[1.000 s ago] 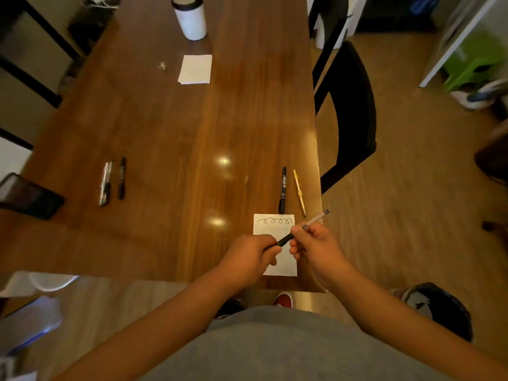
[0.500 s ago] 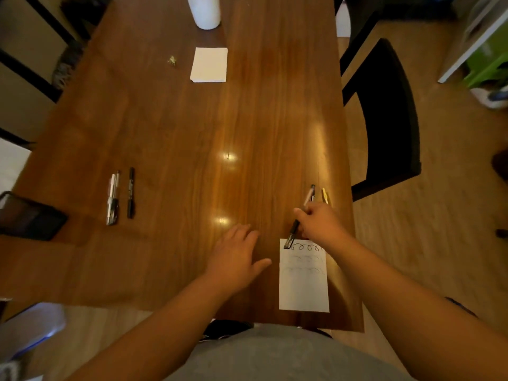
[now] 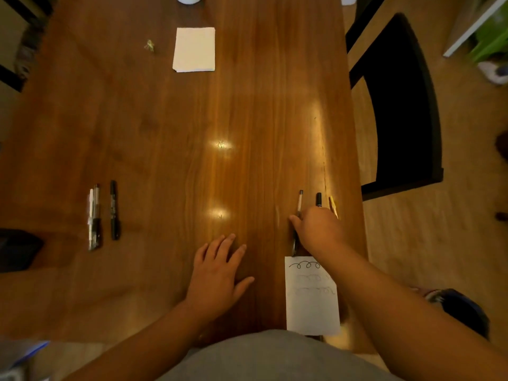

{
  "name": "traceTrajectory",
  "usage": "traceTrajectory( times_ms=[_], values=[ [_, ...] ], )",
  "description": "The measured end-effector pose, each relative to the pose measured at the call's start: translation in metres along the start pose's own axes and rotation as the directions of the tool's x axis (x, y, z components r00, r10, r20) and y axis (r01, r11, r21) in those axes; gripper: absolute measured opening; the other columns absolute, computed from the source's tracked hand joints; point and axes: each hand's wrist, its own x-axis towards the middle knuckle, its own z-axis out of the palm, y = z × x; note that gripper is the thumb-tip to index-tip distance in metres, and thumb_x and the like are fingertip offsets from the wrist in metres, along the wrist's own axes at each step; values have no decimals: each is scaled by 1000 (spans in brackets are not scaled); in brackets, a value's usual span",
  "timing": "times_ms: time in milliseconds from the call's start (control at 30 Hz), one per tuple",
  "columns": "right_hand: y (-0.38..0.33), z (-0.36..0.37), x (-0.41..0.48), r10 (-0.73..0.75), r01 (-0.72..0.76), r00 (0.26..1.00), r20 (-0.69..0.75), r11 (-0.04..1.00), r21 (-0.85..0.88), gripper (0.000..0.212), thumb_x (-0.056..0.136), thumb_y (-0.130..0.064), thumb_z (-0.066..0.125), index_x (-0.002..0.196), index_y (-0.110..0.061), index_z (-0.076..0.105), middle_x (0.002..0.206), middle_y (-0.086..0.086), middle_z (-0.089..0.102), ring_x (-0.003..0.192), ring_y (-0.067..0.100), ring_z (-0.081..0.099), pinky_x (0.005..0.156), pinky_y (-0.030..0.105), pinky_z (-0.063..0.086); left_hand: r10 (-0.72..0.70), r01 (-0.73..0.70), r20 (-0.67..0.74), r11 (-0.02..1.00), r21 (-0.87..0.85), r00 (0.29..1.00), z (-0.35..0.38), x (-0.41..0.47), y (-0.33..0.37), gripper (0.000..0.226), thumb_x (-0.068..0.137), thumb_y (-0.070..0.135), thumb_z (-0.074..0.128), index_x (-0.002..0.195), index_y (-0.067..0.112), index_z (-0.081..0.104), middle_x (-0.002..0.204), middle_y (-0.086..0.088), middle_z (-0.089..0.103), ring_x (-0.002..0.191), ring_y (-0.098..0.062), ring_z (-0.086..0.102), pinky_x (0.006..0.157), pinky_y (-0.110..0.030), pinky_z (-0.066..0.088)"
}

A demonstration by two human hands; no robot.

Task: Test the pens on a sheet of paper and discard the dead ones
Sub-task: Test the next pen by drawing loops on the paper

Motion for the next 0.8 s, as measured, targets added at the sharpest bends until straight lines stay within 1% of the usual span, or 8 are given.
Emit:
traceTrajectory(
  times_ms=[67,133,333,433,533,633,733,800],
  values=[
    [1,3,0,-18,17,1000,-21,999,-35,39,98,-48,46,95,-16,68,71,-4,55,60,12,52,53,25,42,1,-1,-15,1000,-14,1000,5,0,-3,69,84,69,42,137,26,51,147,-9,45,135,-31,40,107,-53,32],
    [3,5,1,-29,28,999,-25,999,-39,38,99,-46,45,99,-16,68,73,-3,54,64,14,53,57,26,43,3,-3,-24,1000,-12,1000,9,-1,-4,69,85,69,42,139,27,50,149,-9,43,137,-30,37,109,-52,29],
    [8,3,-5,-59,55,997,-54,996,-72,38,99,-47,44,92,-18,67,65,-6,50,61,13,52,52,26,41,0,0,-38,1000,-18,999,10,-3,-2,70,86,68,41,141,25,47,151,-9,40,140,-30,34,112,-51,24],
    [15,0,-16,-92,92,995,-43,996,5,36,98,-48,45,88,-20,65,65,-6,55,62,12,57,57,28,50,-20,19,-26,999,-43,999,8,-4,3,69,89,65,44,145,25,41,155,-8,34,143,-29,28,115,-48,18],
    [26,2,-38,-148,147,989,-12,970,195,28,97,-45,50,84,-24,62,70,-7,59,65,10,60,60,27,52,-78,76,-14,990,-115,997,5,-8,12,63,91,56,51,144,25,41,156,-6,31,143,-26,27,116,-44,20],
    [39,11,-69,-212,175,975,63,913,368,20,95,-41,56,79,-31,57,73,-7,60,68,7,59,57,19,43,-135,125,-30,965,-229,990,0,-20,20,44,93,47,53,129,23,56,138,0,49,127,-18,45,104,-35,39],
    [54,26,-99,-265,175,954,141,873,455,17,95,-39,58,80,-30,60,79,-8,63,74,9,61,64,19,50,-249,248,63,842,-480,967,-6,-37,27,31,94,45,54,111,21,64,105,4,64,96,-12,60,82,-32,52],
    [61,34,-114,-284,168,942,179,860,482,16,94,-37,59,83,-26,62,84,-7,64,79,10,62,70,22,55,-312,328,129,757,-565,941,-8,-53,28,30,94,44,57,111,21,64,100,5,67,87,-7,61,78,-31,53]
  ],
)
